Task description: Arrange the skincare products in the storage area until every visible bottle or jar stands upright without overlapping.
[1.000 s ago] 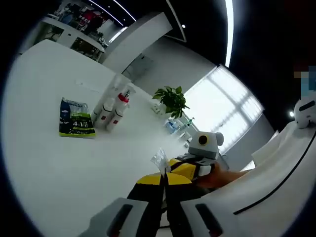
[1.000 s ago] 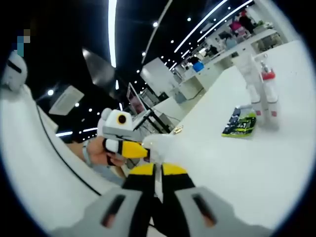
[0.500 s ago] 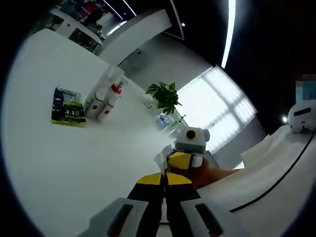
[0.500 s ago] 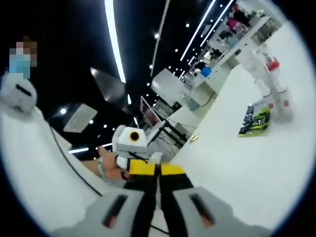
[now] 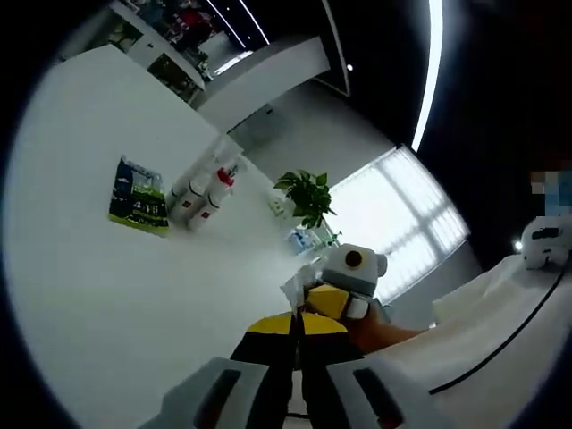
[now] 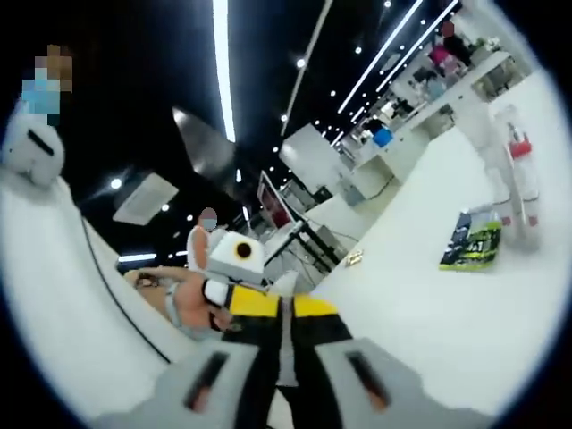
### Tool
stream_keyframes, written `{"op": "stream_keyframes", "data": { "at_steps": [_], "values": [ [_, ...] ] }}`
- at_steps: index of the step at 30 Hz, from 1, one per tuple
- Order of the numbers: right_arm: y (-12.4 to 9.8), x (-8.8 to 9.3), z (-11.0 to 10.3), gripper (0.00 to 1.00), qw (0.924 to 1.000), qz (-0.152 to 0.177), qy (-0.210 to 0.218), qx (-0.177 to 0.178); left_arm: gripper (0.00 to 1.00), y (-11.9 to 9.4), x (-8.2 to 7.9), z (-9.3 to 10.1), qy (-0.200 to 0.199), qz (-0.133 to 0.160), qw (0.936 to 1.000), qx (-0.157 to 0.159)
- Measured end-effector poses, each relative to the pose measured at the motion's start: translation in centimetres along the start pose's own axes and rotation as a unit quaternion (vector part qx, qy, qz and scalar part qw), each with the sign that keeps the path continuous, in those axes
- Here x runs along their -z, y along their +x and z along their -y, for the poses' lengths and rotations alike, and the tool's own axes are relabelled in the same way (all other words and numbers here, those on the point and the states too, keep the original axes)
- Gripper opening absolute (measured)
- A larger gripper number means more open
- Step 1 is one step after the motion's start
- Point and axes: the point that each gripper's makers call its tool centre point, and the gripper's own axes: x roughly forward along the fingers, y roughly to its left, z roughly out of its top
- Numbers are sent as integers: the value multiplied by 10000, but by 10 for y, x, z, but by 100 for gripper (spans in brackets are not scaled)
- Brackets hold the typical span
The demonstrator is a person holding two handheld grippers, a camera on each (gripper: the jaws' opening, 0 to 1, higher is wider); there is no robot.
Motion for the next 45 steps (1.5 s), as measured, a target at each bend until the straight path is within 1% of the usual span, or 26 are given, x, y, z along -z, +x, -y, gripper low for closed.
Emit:
{"op": "stream_keyframes", "data": {
  "at_steps": [2, 3, 4, 6, 8, 10, 11, 12, 13, 15, 17, 18, 21, 25, 27, 29, 31, 32, 33, 34, 35, 37, 41, 43, 44, 45],
  "values": [
    [0, -1, 1, 0, 10000, -21, 16, -28, 0, 0, -1, 0, -7, 33, 10000, -2],
    [0, -2, 0, 0, 9998, -47, -200, -20, 0, 1, -2, 0, -25, 85, 10000, -2],
    [0, -3, 0, 0, 9998, -49, -208, -11, 0, 2, -3, 0, -53, 123, 9999, -10],
    [0, -6, 2, 0, 10000, -11, 85, -47, 0, 3, -5, 1, -62, 197, 9998, 23],
    [-1, -8, 1, 1, 9999, 39, 49, -103, 0, 4, -6, 2, -99, 199, 9997, 86],
    [-2, -9, 3, 8, 9999, 99, 74, -80, 0, 6, -9, 2, -60, 180, 9998, 74],
    [-3, -9, 3, 7, 9999, 109, 9, -43, 0, 8, -10, 1, -66, 166, 9998, 72],
    [-5, -9, 5, 2, 9999, 107, -1, -10, 0, 9, -11, 1, -74, 156, 9998, 74],
    [-7, -9, 7, 2, 9999, 105, -11, 23, 0, 13, -10, 2, -90, 33, 9999, 138],
    [-11, -9, 9, 0, 9999, 80, 70, 42, 0, 19, -9, 2, -49, -57, 9999, 90],
    [-16, -12, 14, 0, 9998, 112, -66, 178, 0, 25, -11, 1, -59, -117, 9999, 90],
    [-18, -13, 15, 0, 9997, 148, -37, 204, 0, 28, -12, 1, -74, -118, 9999, 97],
    [-24, -26, 17, 0, 9983, 493, 275, 116, 2, 34, -20, 5, -75, 2, 9997, 228],
    [-30, -28, 19, 0, 9984, 517, 193, 138, 5, 40, -25, 6, 10, -41, 9998, 189],
    [-32, -28, 20, 0, 9982, 522, 264, 138, 8, 40, -29, 5, 42, 59, 9998, 193],
    [-33, -27, 19, 0, 9979, 502, 390, 96, 9, 41, -36, 8, -9, 161, 9994, 295],
    [-33, -26, 17, 0, 9978, 497, 436, 61, 8, 44, -39, 10, 41, 169, 9994, 305],
    [-34, -25, 18, 0, 9977, 507, 441, 80, 7, 45, -37, 11, 247, 78, 9992, 292],
    [-35, -25, 18, 0, 9975, 520, 461, 91, 4, 46, -37, 9, 382, 84, 9990, 235],
    [-36, -24, 20, 0, 9974, 521, 473, 133, 1, 46, -37, 13, 399, 87, 9987, 319],
    [-37, -25, 20, 0, 9972, 589, 437, 135, 1, 47, -37, 13, 391, 112, 9988, 257],
    [-37, -25, 22, 4, 9972, 616, 367, 224, 0, 49, -37, 10, 562, 126, 9982, 162],
    [-37, -19, 24, 9, 9978, 473, 380, 285, 0, 51, -37, 13, 608, 137, 9978, 238],
    [-37, -14, 24, 2, 9983, 370, 279, 344, 0, 52, -36, 12, 679, 152, 9974, 211],
    [-37, -14, 21, 2, 9987, 348, 247, 285, 0, 52, -35, 10, 744, 127, 9970, 149],
    [-36, -13, 23, 1, 9984, 320, 335, 339, 0, 51, -35, 10, 809, 133, 9966, 126]
  ]
}}
